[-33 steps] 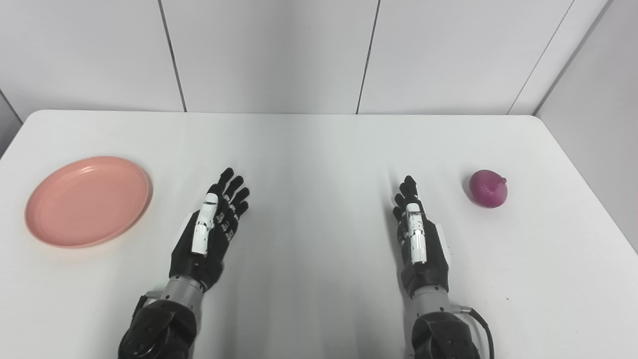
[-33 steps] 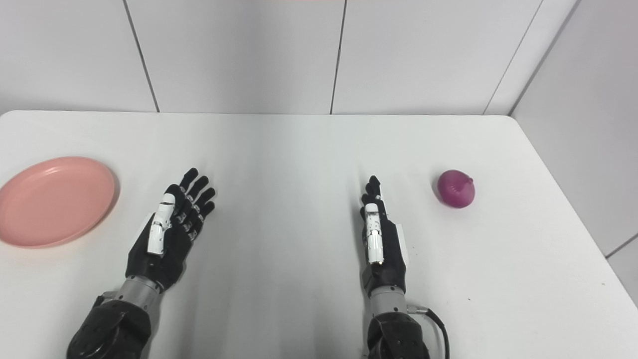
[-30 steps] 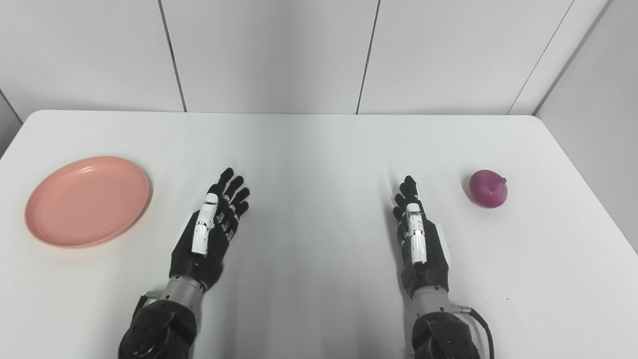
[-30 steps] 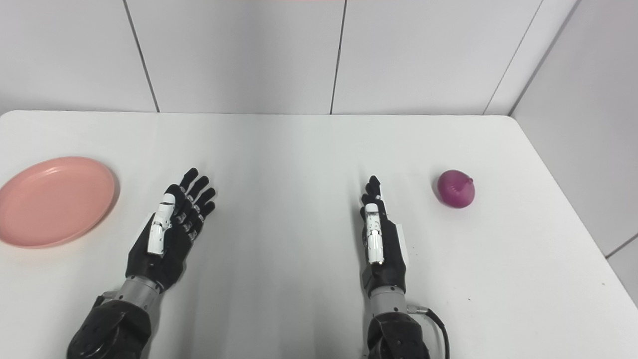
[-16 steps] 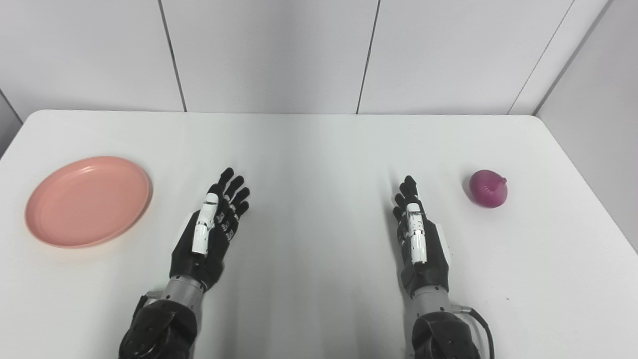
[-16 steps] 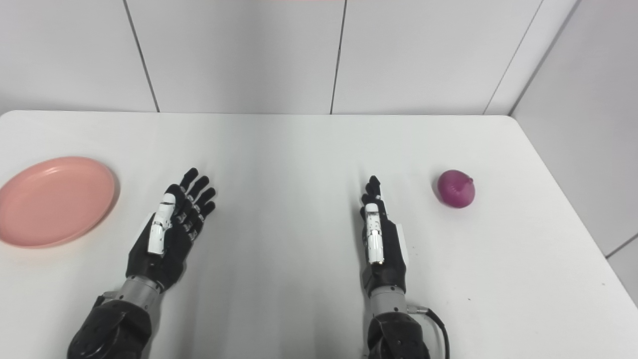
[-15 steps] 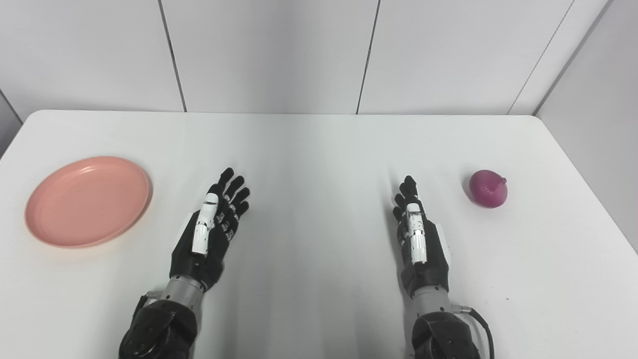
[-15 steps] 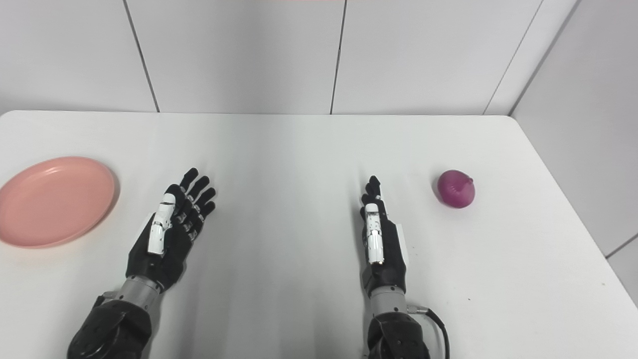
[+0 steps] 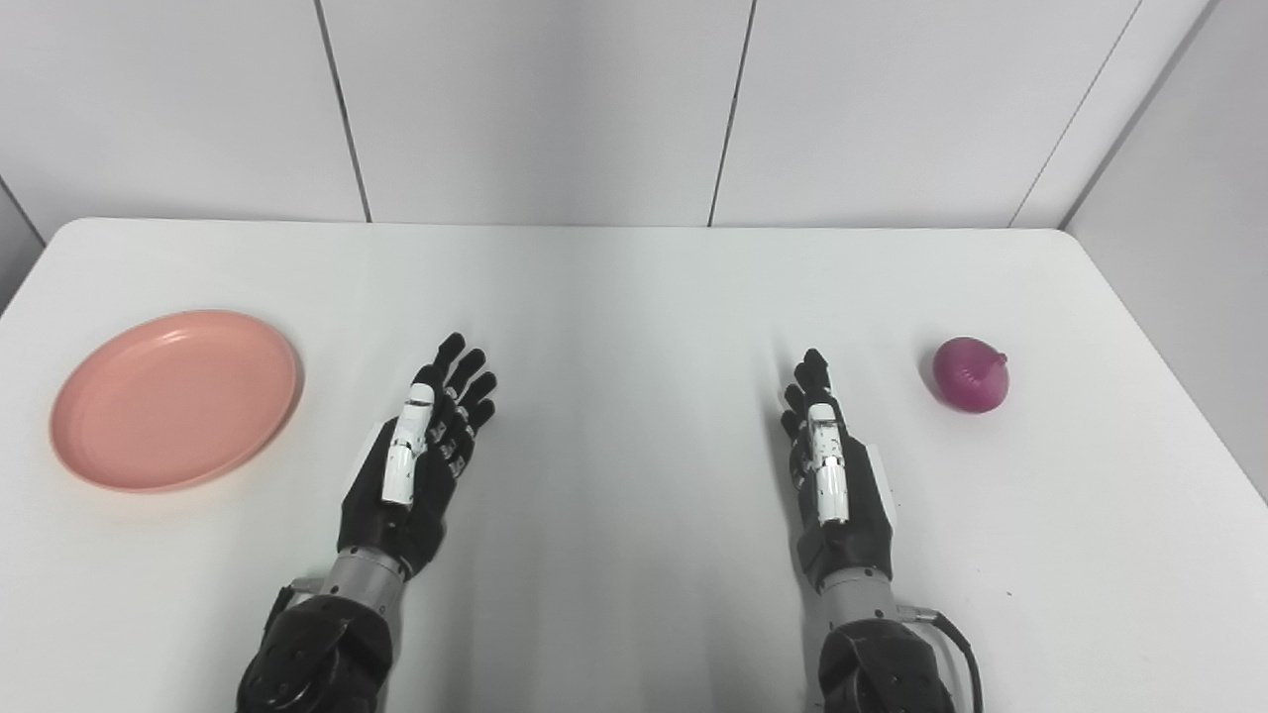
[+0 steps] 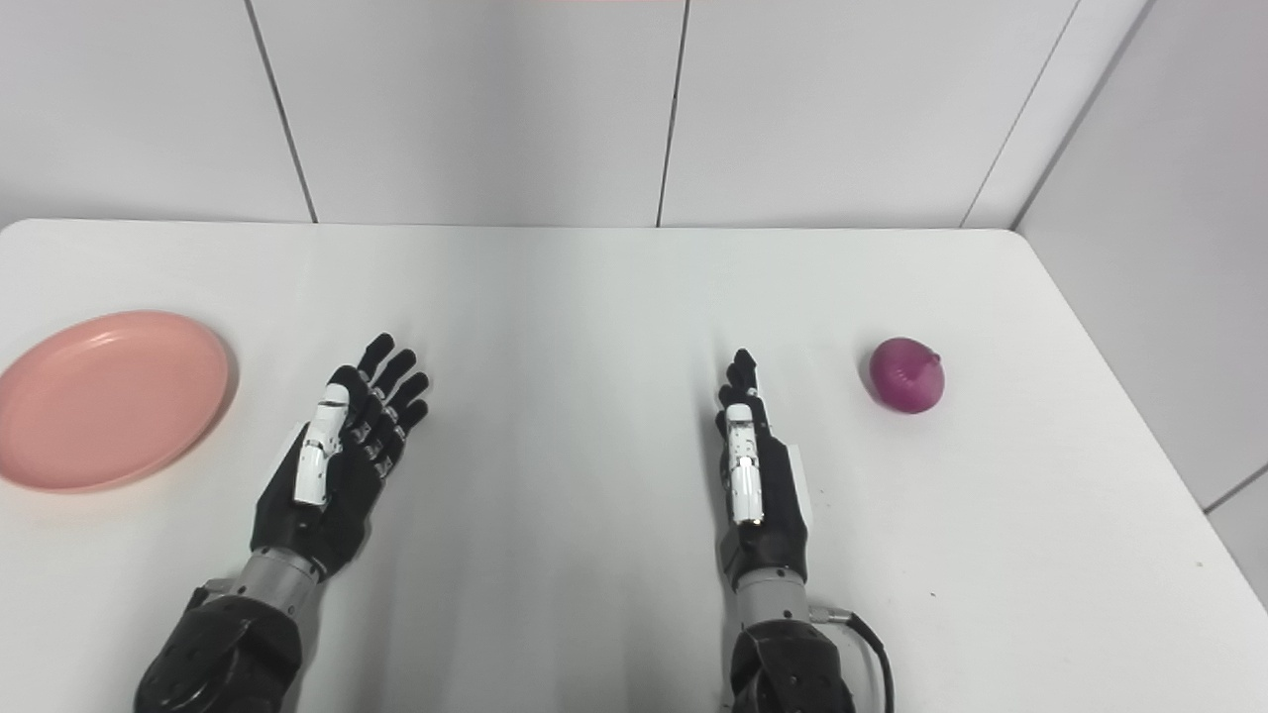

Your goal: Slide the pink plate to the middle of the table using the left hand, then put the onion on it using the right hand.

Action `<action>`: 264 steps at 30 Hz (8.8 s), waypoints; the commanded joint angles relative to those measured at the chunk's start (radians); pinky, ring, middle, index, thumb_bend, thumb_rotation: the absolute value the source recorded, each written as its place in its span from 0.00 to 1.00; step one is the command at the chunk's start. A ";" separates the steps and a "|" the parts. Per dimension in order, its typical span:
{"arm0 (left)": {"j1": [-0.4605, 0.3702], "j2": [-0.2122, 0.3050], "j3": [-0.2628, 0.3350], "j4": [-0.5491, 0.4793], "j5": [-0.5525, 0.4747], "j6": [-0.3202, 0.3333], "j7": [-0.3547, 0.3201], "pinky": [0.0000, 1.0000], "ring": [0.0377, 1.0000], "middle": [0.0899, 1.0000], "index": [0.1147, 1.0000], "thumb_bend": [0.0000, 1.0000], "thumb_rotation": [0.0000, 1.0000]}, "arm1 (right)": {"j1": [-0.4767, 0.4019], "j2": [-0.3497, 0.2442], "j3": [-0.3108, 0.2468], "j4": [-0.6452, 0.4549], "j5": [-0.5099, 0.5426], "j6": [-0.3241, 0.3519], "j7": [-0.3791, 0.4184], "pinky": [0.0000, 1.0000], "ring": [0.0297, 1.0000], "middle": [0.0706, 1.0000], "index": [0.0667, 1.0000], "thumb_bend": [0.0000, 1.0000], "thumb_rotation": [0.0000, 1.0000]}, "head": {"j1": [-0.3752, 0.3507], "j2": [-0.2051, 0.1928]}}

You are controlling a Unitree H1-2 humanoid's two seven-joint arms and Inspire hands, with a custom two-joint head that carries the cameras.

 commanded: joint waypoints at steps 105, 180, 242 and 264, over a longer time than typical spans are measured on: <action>-0.143 -0.146 -0.061 0.148 0.151 -0.178 0.168 0.98 0.98 0.99 0.98 0.48 1.00 | -0.062 -0.114 -0.133 0.159 0.180 -0.093 0.080 0.73 0.86 0.88 0.82 0.48 0.86 | 0.688 -0.294; -0.257 0.160 0.442 -0.235 0.018 -0.081 0.352 0.93 0.95 0.95 0.94 0.43 1.00 | -0.077 -0.136 -0.135 0.168 0.191 -0.081 0.083 0.70 0.85 0.87 0.80 0.79 0.80 | 0.709 -0.269; -0.182 0.165 0.548 -0.095 -0.078 -0.161 0.396 0.99 0.99 0.99 0.97 0.41 1.00 | -0.085 -0.173 -0.152 0.172 0.211 -0.079 0.102 0.69 0.83 0.84 0.77 0.92 0.81 | 0.755 -0.234; -0.160 0.159 0.546 -0.048 -0.093 -0.174 0.390 1.00 0.99 0.99 0.97 0.40 1.00 | -0.093 -0.184 -0.153 0.180 0.217 -0.088 0.112 0.56 0.75 0.78 0.71 0.95 0.79 | 0.757 -0.228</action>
